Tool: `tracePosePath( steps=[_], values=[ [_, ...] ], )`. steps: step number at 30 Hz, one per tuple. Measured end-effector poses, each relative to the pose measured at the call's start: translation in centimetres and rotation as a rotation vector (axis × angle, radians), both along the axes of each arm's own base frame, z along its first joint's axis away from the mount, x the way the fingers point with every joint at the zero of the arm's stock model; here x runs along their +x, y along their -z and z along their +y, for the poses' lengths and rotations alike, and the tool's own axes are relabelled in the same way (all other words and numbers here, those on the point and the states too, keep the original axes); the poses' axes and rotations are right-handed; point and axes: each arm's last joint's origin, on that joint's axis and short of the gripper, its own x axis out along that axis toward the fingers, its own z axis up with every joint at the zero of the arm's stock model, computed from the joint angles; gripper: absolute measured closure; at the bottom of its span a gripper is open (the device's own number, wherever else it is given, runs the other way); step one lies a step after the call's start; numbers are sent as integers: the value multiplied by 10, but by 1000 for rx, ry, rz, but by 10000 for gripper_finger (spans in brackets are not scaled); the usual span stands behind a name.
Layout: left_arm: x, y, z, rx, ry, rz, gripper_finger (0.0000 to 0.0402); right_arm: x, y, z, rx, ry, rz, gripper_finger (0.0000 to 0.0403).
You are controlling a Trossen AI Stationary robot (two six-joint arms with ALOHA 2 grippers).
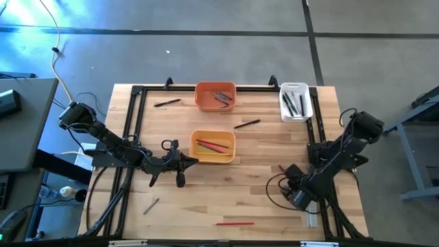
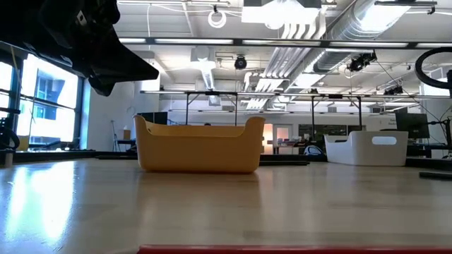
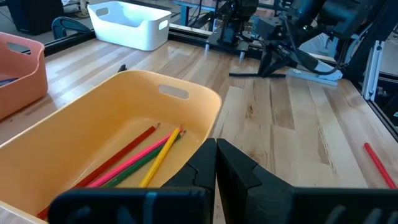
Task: Sort crayons/erasers/pens/pencils in bins
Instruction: Put the blue pencil into the yellow bin
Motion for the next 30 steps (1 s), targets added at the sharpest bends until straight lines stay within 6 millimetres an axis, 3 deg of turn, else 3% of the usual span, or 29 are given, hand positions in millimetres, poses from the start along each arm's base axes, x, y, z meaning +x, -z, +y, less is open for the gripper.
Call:
tracePosePath(
  steps=[6, 16, 23, 30],
  values=[
    [0, 0, 0, 0, 0, 0, 401, 8, 0, -3, -40, -192, 1, 393],
    [0, 0, 0, 0, 0, 0, 401, 31, 1, -15, -52, -344, -5, 360],
    [0, 0, 0, 0, 0, 0, 401, 50, 0, -21, -41, -422, -77, 396],
    [0, 0, 0, 0, 0, 0, 401, 61, -2, -19, -25, -473, -164, 392]
  ],
)
